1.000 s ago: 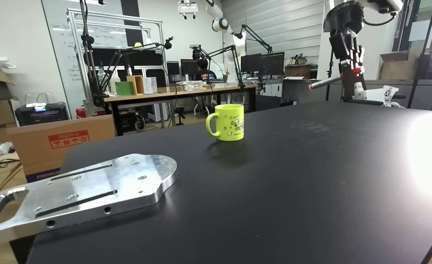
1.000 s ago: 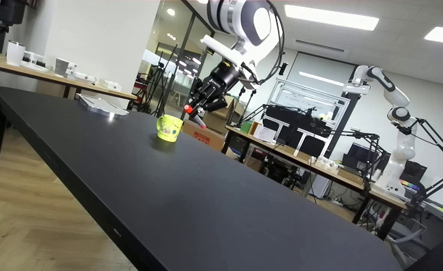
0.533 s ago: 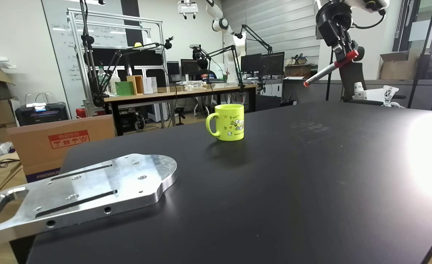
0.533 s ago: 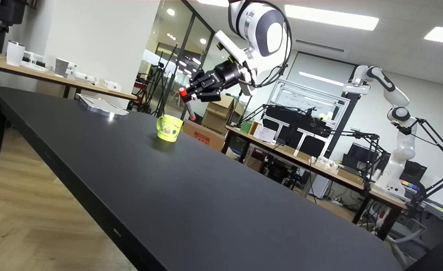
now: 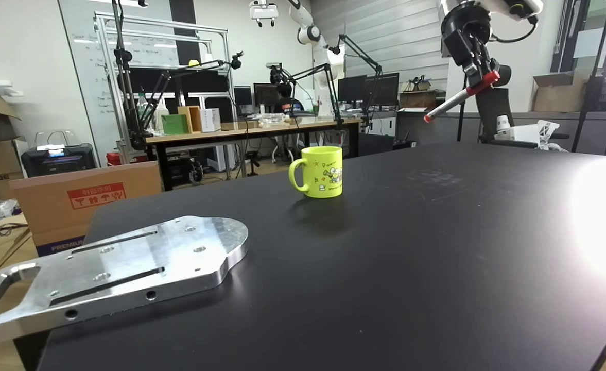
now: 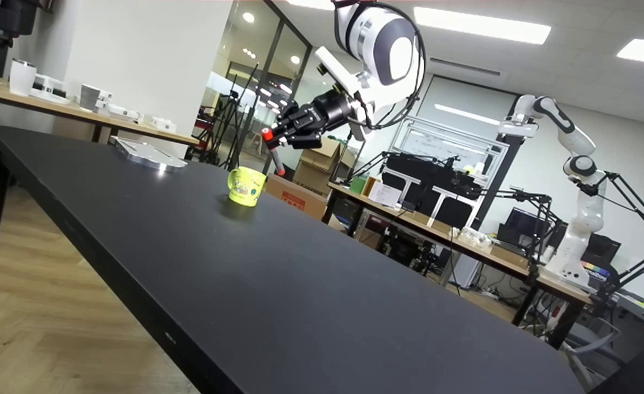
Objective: Put the marker in the mug
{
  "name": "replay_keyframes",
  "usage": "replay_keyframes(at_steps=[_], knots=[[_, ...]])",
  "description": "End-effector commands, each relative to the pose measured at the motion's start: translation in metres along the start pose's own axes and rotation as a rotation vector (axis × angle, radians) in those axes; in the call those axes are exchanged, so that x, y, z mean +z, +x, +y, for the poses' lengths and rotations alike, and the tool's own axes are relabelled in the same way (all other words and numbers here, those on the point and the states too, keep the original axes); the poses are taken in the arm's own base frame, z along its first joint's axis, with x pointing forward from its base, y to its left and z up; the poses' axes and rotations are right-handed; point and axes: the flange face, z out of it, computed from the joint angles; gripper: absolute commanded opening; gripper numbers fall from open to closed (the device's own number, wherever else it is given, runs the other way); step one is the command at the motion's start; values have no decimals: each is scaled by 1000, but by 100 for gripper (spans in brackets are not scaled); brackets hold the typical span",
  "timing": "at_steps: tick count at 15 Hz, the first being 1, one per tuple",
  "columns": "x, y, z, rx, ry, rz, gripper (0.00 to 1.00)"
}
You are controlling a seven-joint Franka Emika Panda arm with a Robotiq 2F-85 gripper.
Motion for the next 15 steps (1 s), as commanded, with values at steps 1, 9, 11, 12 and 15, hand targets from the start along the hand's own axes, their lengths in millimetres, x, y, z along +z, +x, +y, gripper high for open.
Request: replay_keyframes(at_steps=[1,9,11,12,15], knots=[[-1,0,0,0,0,-2,5],[-23,12,-81,-32,202,-139,5],[-24,24,-97,65,258,-129,5],[-25,34,-103,104,290,-103,5],[-19,53,-114,228,367,-109,5]])
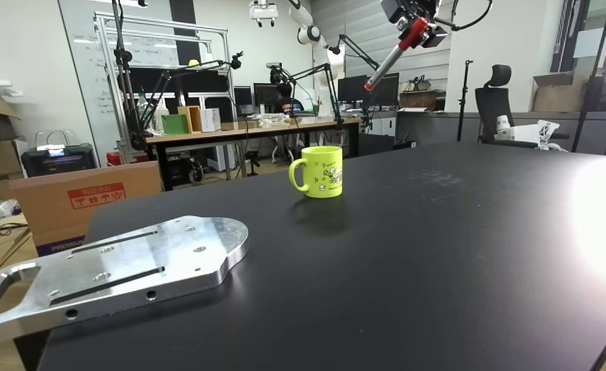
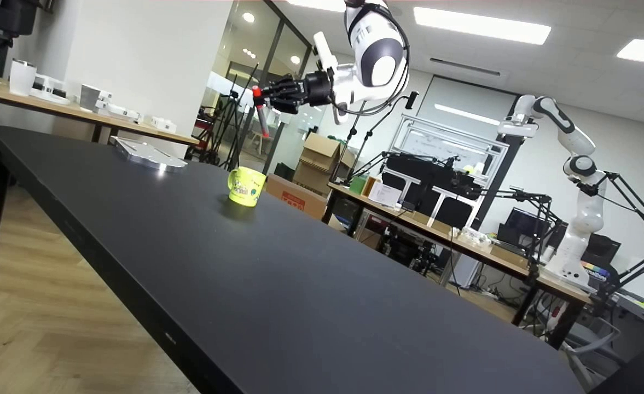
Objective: Put the marker in the mug
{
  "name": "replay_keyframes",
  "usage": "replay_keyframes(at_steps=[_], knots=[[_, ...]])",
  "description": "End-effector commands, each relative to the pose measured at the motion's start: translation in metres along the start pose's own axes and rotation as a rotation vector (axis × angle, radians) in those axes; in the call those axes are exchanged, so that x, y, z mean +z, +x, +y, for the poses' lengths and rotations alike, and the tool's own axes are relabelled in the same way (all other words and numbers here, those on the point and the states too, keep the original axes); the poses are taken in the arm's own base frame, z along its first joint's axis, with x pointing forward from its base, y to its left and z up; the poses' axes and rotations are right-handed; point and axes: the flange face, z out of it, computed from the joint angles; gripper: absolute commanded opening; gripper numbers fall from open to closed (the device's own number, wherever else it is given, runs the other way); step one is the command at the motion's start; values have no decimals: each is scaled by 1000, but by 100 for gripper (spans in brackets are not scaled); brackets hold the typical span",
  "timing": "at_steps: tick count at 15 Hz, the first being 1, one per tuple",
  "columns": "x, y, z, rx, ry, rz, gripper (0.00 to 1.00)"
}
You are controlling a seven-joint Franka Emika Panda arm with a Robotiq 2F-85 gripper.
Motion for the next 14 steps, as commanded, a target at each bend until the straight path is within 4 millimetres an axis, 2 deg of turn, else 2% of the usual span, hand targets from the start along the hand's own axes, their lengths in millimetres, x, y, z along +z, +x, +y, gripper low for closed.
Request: replay_keyframes(at_steps=[1,6,8,14], knots=[[3,23,-15,146,87,15,5],[13,39,-21,203,180,-21,5],[11,41,-18,211,209,-33,5],[19,63,4,260,244,-29,5]])
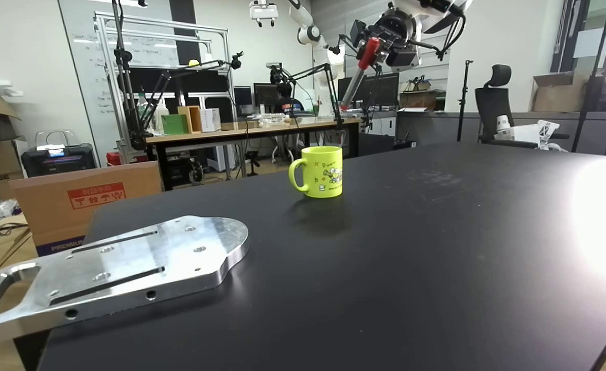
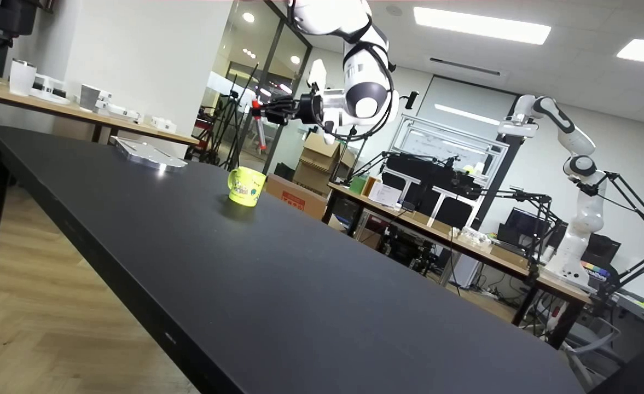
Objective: Put the marker in the mug
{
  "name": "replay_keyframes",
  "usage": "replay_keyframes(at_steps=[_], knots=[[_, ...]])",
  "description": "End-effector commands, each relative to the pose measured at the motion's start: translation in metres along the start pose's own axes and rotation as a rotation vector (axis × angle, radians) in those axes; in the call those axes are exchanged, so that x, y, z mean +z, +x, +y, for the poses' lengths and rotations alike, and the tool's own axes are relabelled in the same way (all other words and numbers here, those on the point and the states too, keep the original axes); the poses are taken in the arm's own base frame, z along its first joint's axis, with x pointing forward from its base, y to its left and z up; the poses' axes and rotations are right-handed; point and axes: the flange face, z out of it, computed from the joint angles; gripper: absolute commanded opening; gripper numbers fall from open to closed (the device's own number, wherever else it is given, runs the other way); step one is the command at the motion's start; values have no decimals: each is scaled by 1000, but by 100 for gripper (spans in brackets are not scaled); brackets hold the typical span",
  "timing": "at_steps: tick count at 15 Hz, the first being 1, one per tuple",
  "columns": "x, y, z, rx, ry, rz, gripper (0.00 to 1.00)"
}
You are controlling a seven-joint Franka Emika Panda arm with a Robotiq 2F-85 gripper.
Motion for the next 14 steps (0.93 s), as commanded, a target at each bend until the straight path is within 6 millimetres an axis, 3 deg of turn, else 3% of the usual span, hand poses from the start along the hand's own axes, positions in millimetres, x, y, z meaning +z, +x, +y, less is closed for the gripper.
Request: replay_keyframes(at_steps=[1,6,14], knots=[[-1,14,8,51,42,-10,5],[11,34,21,38,71,-32,5],[24,48,22,42,107,-35,5]])
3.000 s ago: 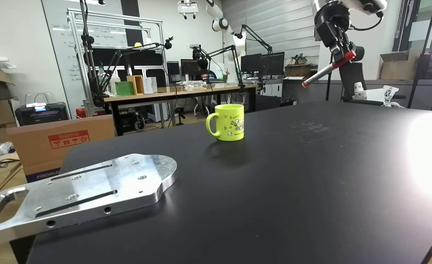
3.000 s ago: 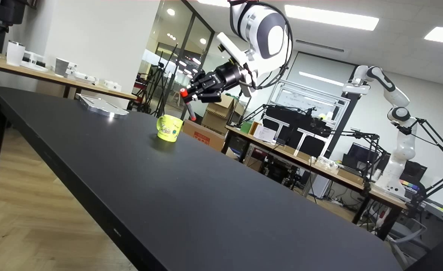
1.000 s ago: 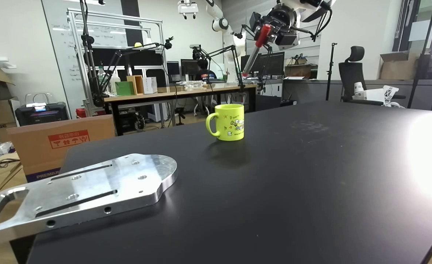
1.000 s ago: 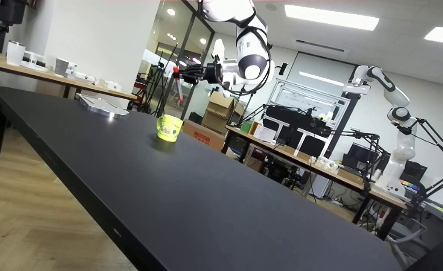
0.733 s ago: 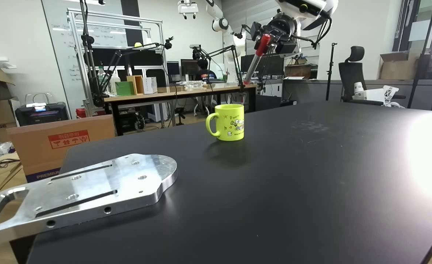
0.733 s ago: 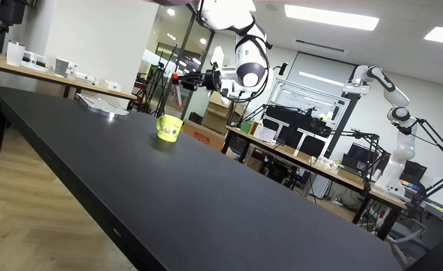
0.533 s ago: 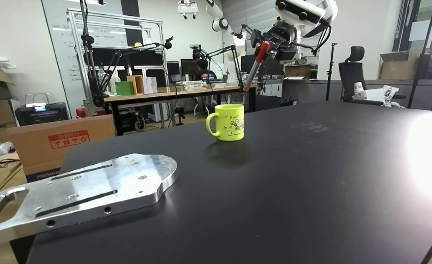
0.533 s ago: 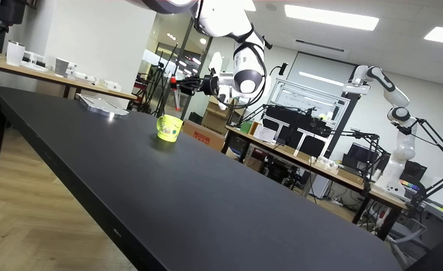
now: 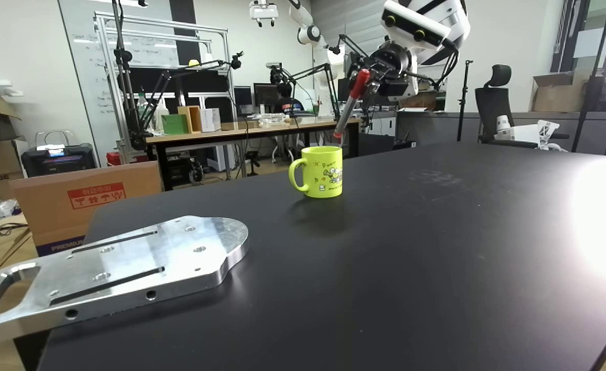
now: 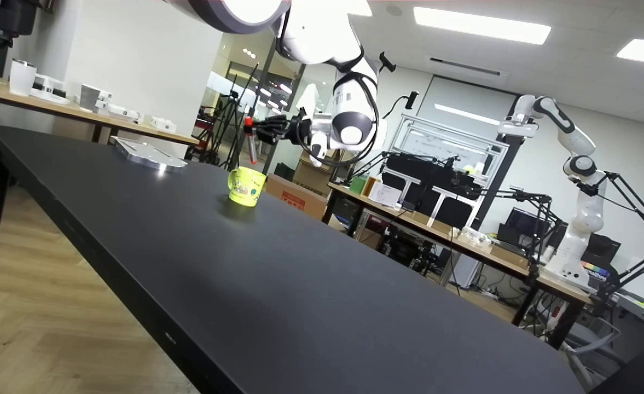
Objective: Put the marker in the mug
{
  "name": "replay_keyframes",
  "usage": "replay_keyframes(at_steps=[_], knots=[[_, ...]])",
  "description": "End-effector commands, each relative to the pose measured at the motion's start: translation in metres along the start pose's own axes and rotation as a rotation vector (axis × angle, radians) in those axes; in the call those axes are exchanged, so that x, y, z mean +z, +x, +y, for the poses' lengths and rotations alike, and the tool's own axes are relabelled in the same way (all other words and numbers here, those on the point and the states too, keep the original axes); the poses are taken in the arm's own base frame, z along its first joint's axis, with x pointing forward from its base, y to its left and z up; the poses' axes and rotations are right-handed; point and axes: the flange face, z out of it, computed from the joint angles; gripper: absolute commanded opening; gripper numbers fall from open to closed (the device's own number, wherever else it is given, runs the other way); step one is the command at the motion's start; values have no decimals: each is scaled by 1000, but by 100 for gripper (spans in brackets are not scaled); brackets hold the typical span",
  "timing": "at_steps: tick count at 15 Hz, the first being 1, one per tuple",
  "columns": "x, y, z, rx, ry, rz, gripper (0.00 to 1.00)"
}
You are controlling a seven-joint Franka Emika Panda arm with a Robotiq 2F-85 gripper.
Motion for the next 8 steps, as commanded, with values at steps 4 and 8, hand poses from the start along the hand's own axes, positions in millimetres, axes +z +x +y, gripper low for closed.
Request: replay_keyframes(at_steps=[4,8], knots=[[-1,8,0,-7,48,10,5],[4,17,5,-2,59,-2,5]])
